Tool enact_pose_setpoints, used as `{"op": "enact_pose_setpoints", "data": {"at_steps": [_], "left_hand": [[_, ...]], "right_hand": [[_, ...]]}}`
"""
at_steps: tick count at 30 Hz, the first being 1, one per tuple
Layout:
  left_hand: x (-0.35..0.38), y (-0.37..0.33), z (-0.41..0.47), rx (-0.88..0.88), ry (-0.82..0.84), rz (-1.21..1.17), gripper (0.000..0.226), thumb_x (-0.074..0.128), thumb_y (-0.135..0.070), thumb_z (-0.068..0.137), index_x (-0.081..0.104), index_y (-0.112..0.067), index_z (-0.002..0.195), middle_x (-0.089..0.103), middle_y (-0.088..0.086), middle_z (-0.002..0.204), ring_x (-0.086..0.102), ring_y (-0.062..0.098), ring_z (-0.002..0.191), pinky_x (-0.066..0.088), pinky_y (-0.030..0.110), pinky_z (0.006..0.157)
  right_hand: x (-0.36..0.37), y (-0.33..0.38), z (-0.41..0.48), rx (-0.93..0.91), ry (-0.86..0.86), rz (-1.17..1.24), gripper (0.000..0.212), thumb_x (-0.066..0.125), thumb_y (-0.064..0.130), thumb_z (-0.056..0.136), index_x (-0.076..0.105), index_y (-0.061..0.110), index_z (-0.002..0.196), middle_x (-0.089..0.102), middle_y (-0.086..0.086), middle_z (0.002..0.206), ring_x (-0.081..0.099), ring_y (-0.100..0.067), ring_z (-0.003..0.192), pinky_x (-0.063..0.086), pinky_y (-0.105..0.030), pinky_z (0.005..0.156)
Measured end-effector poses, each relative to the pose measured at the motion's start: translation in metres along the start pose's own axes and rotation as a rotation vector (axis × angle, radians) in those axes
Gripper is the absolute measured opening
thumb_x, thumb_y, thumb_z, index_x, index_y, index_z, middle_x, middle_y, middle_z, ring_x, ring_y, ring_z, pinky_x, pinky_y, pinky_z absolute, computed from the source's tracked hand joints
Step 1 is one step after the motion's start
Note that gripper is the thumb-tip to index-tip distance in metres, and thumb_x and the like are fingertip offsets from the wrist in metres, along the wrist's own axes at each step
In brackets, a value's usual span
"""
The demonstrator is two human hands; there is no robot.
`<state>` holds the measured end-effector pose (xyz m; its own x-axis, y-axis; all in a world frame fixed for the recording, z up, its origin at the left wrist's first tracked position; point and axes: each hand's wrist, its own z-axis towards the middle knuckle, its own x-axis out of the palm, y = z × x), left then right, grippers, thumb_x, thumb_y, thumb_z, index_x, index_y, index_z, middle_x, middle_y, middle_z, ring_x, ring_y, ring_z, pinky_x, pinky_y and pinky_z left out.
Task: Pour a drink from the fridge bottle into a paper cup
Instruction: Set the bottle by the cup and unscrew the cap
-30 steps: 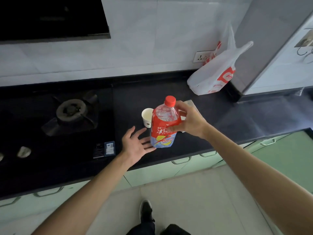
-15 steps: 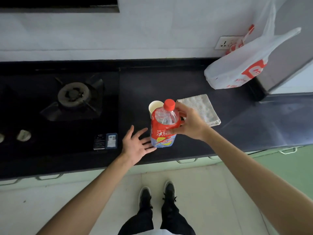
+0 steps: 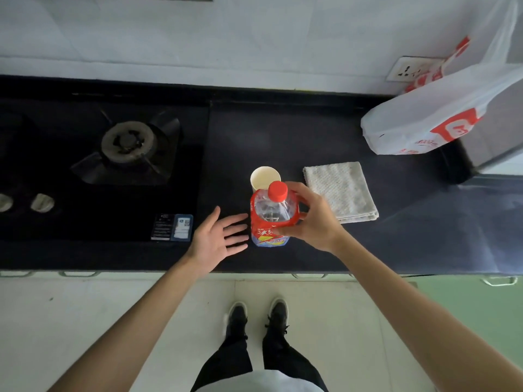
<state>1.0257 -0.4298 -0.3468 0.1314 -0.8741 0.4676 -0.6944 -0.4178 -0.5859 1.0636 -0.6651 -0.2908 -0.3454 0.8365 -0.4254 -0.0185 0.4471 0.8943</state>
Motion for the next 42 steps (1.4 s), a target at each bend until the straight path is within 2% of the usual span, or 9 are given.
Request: {"op": "enact_pose_setpoints", "data": {"at_steps": [10,14,18,23,29,32,35,38,42], "left_hand": [[0.011,0.013,-0.012,0.128,0.014,0.238,0.045,0.057,-0.031,0.076,0.062,-0.021,0.120,0.064,0.009,0.130,0.062,0.026,0.118,0.043,0.049,0.110],[0.014,0.012,-0.016,0.214,0.055,0.509,0.058,0.067,-0.025,0.073,0.053,-0.031,0.129,0.059,0.001,0.138,0.062,0.016,0.122,0.046,0.041,0.110],[0.023,0.007,-0.020,0.288,0.048,0.750,0.084,0.078,-0.044,0.065,0.040,-0.038,0.140,0.051,-0.009,0.144,0.050,0.010,0.133,0.042,0.040,0.113],[0.039,-0.005,-0.020,0.519,0.031,0.984,0.092,0.087,-0.037,0.071,0.034,-0.034,0.146,0.050,-0.018,0.140,0.049,0.004,0.133,0.046,0.038,0.110],[0.053,-0.023,-0.016,0.626,0.033,1.059,0.101,0.093,-0.046,0.063,0.035,-0.035,0.145,0.050,-0.015,0.140,0.051,0.004,0.129,0.050,0.027,0.104],[0.055,-0.031,-0.013,0.662,0.057,1.143,0.096,0.092,-0.043,0.065,0.035,-0.041,0.142,0.045,-0.021,0.139,0.047,-0.005,0.127,0.049,0.020,0.102],[0.059,-0.032,-0.007,0.667,0.073,1.206,0.097,0.092,-0.045,0.064,0.035,-0.042,0.143,0.042,-0.023,0.141,0.046,-0.001,0.129,0.046,0.022,0.103],[0.065,-0.034,-0.002,0.675,0.110,1.181,0.090,0.092,-0.044,0.064,0.043,-0.039,0.139,0.051,-0.022,0.137,0.052,0.004,0.127,0.049,0.029,0.103],[0.068,-0.036,-0.001,0.675,0.118,1.159,0.068,0.092,-0.040,0.065,0.053,-0.045,0.121,0.062,-0.020,0.120,0.062,0.002,0.111,0.055,0.027,0.094]], "right_hand": [[0.002,-0.009,-0.006,-0.032,0.039,-0.024,0.081,0.093,0.015,0.063,0.045,0.037,0.123,0.053,0.025,0.119,0.057,-0.002,0.112,0.052,-0.010,0.081],[0.003,-0.012,-0.006,-0.052,0.045,-0.043,0.082,0.093,0.017,0.063,0.041,0.045,0.120,0.050,0.028,0.121,0.054,0.003,0.113,0.050,-0.007,0.080],[0.004,-0.016,-0.005,-0.073,0.060,-0.062,0.082,0.093,0.021,0.065,0.038,0.051,0.118,0.047,0.030,0.121,0.052,0.006,0.113,0.048,-0.006,0.080],[0.000,-0.010,-0.005,-0.095,0.133,-0.121,0.085,0.092,0.028,0.066,0.034,0.043,0.126,0.047,0.015,0.130,0.051,0.002,0.113,0.047,-0.004,0.081],[-0.030,0.025,-0.006,-0.191,0.220,-0.558,0.094,0.081,0.056,0.071,0.028,0.032,0.145,0.039,0.008,0.141,0.049,-0.014,0.122,0.056,-0.034,0.090],[-0.044,0.059,-0.007,-0.168,0.178,-0.600,0.075,0.072,0.064,0.076,0.040,0.029,0.135,0.053,0.011,0.125,0.057,-0.011,0.104,0.051,-0.026,0.076],[-0.032,0.082,-0.001,-0.212,0.072,-0.919,0.056,0.053,0.074,0.083,0.053,0.021,0.101,0.064,0.008,0.090,0.055,-0.015,0.071,0.038,-0.026,0.059],[-0.014,0.093,0.004,-0.192,0.009,-1.103,0.064,0.037,0.074,0.089,0.053,0.014,0.076,0.047,0.001,0.060,0.047,-0.022,0.058,0.034,-0.030,0.055],[-0.002,0.098,0.007,-0.131,-0.069,-1.199,0.062,0.032,0.062,0.097,0.044,0.011,0.062,0.032,0.000,0.052,0.043,-0.021,0.053,0.025,-0.028,0.049]]}}
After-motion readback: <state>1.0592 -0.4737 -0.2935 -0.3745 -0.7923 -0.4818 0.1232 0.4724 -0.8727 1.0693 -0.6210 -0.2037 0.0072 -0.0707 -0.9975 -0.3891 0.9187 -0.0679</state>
